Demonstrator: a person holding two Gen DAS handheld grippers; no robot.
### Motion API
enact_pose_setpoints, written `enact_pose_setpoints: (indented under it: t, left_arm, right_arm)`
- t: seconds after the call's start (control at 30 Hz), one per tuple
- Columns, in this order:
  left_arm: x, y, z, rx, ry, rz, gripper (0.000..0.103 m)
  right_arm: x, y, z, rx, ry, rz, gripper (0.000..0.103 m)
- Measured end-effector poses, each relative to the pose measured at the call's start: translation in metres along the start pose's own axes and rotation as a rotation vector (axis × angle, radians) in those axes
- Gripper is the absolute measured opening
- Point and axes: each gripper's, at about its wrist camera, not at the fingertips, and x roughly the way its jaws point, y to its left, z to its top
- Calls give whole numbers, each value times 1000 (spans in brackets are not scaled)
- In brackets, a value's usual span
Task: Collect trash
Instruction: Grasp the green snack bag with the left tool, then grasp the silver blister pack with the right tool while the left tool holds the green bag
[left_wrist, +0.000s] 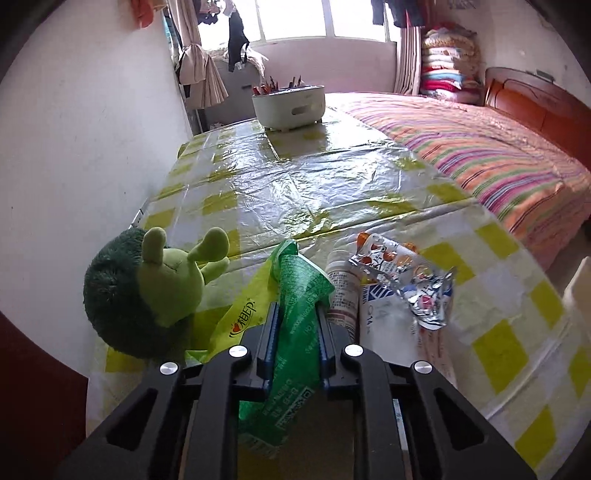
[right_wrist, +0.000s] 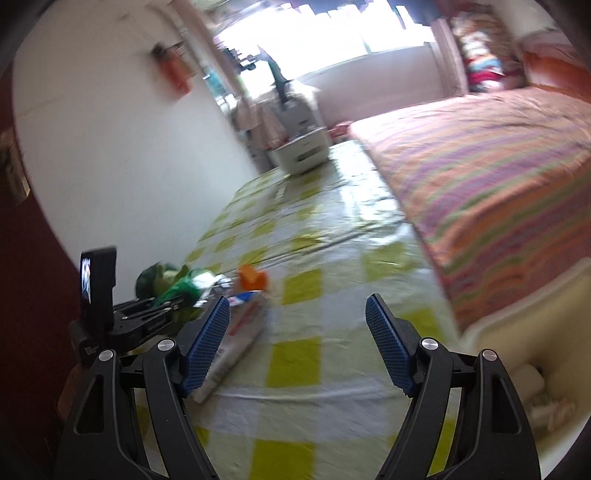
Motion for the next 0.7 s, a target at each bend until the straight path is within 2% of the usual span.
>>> enact_pose_setpoints:
  t: [0.1,0.37,0.53,0.7]
  left_arm:
    - [-6,1,-1,-13,-11,-15,17]
    - [-24,18,-6,-80,-29,-55,17]
    - [-34,26,-9,-114,-49,-83,17]
    - [-48,35,-11,-137,-78,-108,17]
  right_arm:
    - [22,22,3,-55,34,46,75]
    - [86,66,7,-205,130,94,75]
    - [121,84,1,-267,194,87,75]
    - [140,92,4,-298,213,71,74]
